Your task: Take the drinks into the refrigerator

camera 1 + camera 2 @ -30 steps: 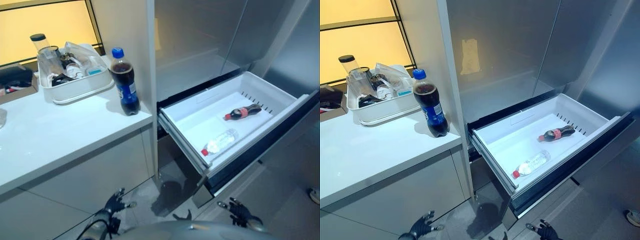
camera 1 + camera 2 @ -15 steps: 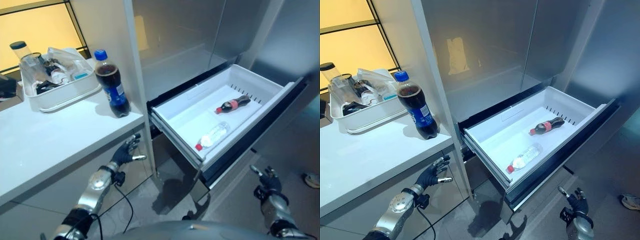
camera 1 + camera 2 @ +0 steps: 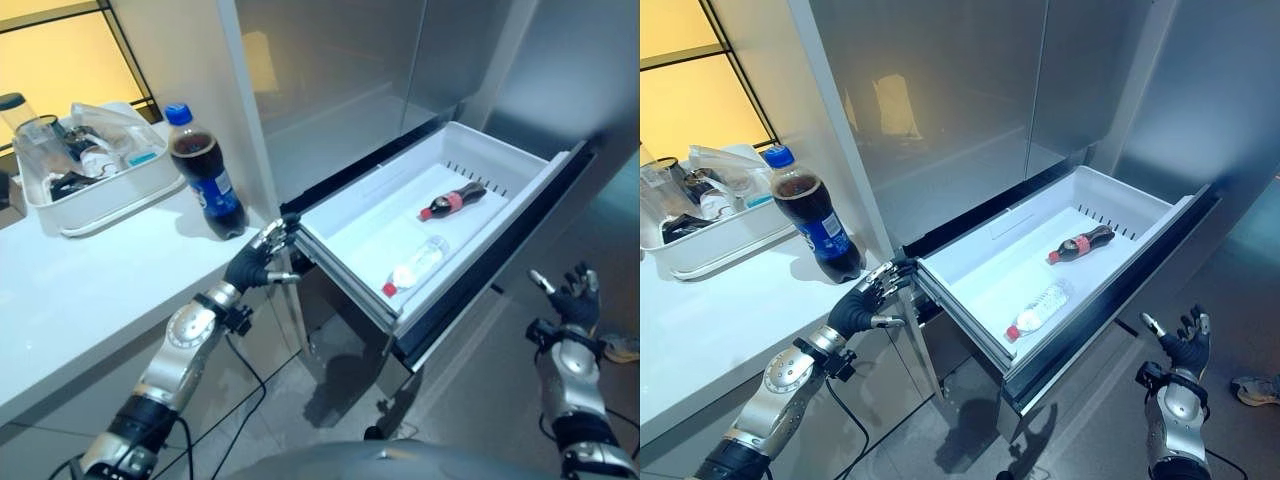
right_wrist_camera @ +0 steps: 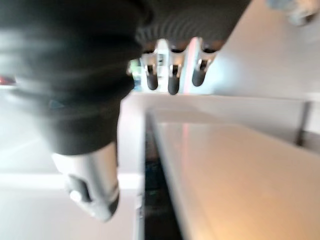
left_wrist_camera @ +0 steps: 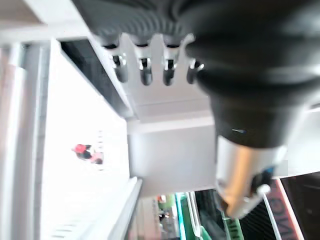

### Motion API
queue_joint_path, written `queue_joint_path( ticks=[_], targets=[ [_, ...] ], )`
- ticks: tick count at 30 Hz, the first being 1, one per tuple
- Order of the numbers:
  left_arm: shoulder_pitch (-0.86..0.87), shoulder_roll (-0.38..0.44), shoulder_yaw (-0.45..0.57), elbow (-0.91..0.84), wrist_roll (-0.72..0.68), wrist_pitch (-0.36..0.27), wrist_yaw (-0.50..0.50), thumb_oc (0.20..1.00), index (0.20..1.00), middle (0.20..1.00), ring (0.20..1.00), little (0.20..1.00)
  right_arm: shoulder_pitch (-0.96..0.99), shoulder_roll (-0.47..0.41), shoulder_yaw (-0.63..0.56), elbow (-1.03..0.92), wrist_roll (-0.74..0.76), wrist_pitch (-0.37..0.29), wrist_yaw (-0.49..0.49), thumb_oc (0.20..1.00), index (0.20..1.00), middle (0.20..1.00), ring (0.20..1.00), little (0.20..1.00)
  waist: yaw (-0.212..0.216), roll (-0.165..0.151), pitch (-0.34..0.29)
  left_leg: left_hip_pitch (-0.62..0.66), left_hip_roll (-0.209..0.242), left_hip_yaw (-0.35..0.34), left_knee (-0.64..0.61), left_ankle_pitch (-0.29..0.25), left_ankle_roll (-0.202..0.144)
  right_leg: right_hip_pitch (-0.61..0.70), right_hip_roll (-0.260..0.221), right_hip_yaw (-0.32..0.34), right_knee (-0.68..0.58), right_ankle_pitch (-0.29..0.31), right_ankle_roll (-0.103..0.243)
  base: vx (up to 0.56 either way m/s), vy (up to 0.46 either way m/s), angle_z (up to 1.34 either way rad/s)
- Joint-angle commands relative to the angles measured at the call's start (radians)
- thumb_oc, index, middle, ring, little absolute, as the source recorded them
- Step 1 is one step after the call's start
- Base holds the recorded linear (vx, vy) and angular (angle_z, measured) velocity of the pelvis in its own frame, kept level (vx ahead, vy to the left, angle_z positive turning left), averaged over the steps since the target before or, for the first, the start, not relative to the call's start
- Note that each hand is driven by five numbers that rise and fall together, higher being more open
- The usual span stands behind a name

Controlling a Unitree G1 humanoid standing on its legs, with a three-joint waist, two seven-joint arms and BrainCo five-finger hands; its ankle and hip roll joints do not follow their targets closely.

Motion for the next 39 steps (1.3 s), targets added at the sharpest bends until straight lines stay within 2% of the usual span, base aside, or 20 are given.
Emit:
queue_joint_path(
  ticks=[1,3,9,11,14,22,32,39],
  targets=[
    [-0.065,0.017,0.041,-0.039,-0.072,-0.058,-0.027,1.0,1.0,1.0,1.0,1.0,-0.074,-0.046,-0.061,-0.071,-0.078,-0.072,-0.017,1.0,1.0,1.0,1.0,1.0,0.004,-0.027,-0.026,-0.013,-0.006,-0.045,0.005,-0.064,0.007,-0.002,-0.079,0.002,0.057,-0.001,0.121,0.0,0.0,0.0],
    [-0.05,0.01,0.086,-0.098,-0.115,-0.061,-0.045,1.0,1.0,1.0,1.0,1.0,-0.061,-0.065,-0.078,-0.183,-0.17,-0.072,-0.021,1.0,1.0,1.0,1.0,1.0,0.007,-0.03,-0.026,-0.012,-0.007,-0.046,0.005,-0.065,0.008,0.0,-0.077,0.0,0.056,-0.004,0.119,0.01,0.0,-0.02],
    [-0.008,0.004,0.167,-0.183,-0.147,-0.072,-0.065,1.0,1.0,1.0,1.0,1.0,-0.047,-0.085,-0.09,-0.354,-0.261,-0.079,0.02,1.0,1.0,1.0,1.0,1.0,0.012,-0.035,-0.025,-0.011,-0.006,-0.047,0.005,-0.065,0.008,0.002,-0.074,0.0,0.053,-0.003,0.117,0.0,-0.003,-0.01],
    [0.018,0.001,0.216,-0.214,-0.154,-0.084,-0.075,1.0,1.0,1.0,1.0,1.0,-0.046,-0.097,-0.088,-0.467,-0.272,-0.093,0.079,1.0,1.0,1.0,1.0,1.0,0.017,-0.04,-0.022,-0.012,-0.005,-0.047,0.005,-0.063,0.008,0.001,-0.074,0.001,0.052,-0.002,0.116,0.0,0.0,0.0],
    [0.05,-0.009,0.274,-0.231,-0.163,-0.093,-0.077,1.0,1.0,1.0,1.0,1.0,-0.04,-0.097,-0.077,-0.546,-0.223,-0.103,0.159,1.0,1.0,1.0,1.0,1.0,0.022,-0.045,-0.02,-0.016,-0.004,-0.048,0.005,-0.061,0.007,-0.001,-0.073,-0.002,0.051,-0.001,0.114,0.0,0.0,0.0],
    [0.136,-0.048,0.387,-0.209,-0.195,-0.121,-0.08,1.0,1.0,1.0,1.0,1.0,-0.048,-0.074,-0.056,-0.679,-0.09,-0.134,0.294,1.0,1.0,1.0,1.0,1.0,0.043,-0.058,-0.015,-0.023,-0.005,-0.054,0.005,-0.056,0.007,-0.005,-0.072,-0.01,0.051,0.002,0.112,0.0,0.0,0.0],
    [0.183,-0.048,0.432,-0.159,-0.193,-0.132,-0.083,1.0,1.0,1.0,1.0,1.0,-0.07,-0.064,-0.012,-0.707,-0.032,-0.132,0.352,1.0,1.0,1.0,1.0,1.0,0.06,-0.064,-0.008,-0.031,-0.005,-0.061,0.005,-0.049,0.005,-0.008,-0.073,-0.021,0.052,0.004,0.11,0.0,0.001,0.0],
    [0.255,-0.068,0.471,-0.037,-0.17,-0.126,-0.062,1.0,1.0,1.0,1.0,1.0,-0.092,-0.063,0.004,-0.709,-0.003,-0.126,0.372,1.0,1.0,1.0,1.0,1.0,0.076,-0.061,-0.001,-0.036,-0.005,-0.067,0.005,-0.044,0.006,-0.009,-0.073,-0.029,0.049,0.005,0.108,0.0,0.0,0.0]
  ],
)
